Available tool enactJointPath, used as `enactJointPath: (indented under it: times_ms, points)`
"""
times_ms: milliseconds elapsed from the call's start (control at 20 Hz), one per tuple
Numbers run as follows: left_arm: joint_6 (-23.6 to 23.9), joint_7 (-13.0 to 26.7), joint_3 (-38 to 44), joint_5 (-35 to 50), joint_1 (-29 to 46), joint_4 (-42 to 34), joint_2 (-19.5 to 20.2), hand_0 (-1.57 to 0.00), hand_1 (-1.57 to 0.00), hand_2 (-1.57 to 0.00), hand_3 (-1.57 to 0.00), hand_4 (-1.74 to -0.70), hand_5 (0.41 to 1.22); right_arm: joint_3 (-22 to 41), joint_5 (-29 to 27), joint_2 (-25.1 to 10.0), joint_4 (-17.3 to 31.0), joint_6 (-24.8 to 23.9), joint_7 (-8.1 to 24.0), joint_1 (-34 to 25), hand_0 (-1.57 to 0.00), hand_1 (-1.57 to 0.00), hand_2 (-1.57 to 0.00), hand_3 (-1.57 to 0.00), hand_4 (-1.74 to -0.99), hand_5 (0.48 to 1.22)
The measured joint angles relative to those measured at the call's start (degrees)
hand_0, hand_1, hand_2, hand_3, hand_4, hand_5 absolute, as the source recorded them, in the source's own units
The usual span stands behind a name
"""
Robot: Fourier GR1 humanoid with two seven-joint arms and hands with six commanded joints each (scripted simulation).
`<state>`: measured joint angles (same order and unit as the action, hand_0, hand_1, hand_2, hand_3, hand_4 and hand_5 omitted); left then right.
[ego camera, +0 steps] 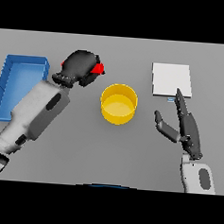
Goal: Pick up the red beaker and tilt it to pour out 1 green nut into yellow bowl. Pick up the yellow bowl and place it on the metallic measuring scale.
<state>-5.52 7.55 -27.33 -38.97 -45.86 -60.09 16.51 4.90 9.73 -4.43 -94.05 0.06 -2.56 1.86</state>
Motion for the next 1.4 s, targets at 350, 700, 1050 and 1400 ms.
enactJointPath:
  times_ms: [350,700,1050,1400]
  points:
    - [-11.6,0.62,-11.17,-6.83,-8.14,3.71,2.05,-1.57,-1.57,-1.57,-1.33,-1.68,1.216,-1.17,-2.79,1.17,0.23,0.32,1.93,-0.09,0.0,0.0,0.0,0.0,-1.283,0.644]
    - [-17.79,-1.01,-20.61,-12.37,-17.24,9.05,0.74,-1.57,-1.57,-1.57,-1.34,-1.72,1.22,-1.62,-4.6,2.06,0.3,0.98,0.15,0.47,0.0,0.0,0.0,0.0,-1.297,0.607]
    - [-17.56,-3.58,-29.98,-17.64,-22.65,10.97,-0.34,-1.57,-1.57,-1.57,-1.52,-1.74,1.221,-1.9,-3.71,1.34,0.54,0.44,0.63,-0.06,0.0,0.0,0.0,0.0,-1.291,0.603]
    - [-20.2,-5.77,-39.42,-21.68,-26.6,12.84,-2.22,-1.57,-1.57,-1.57,-1.56,-1.74,1.221,-1.83,-2.95,1.3,0.95,-0.08,1.09,-0.28,0.0,0.0,0.0,0.0,-1.289,0.604]
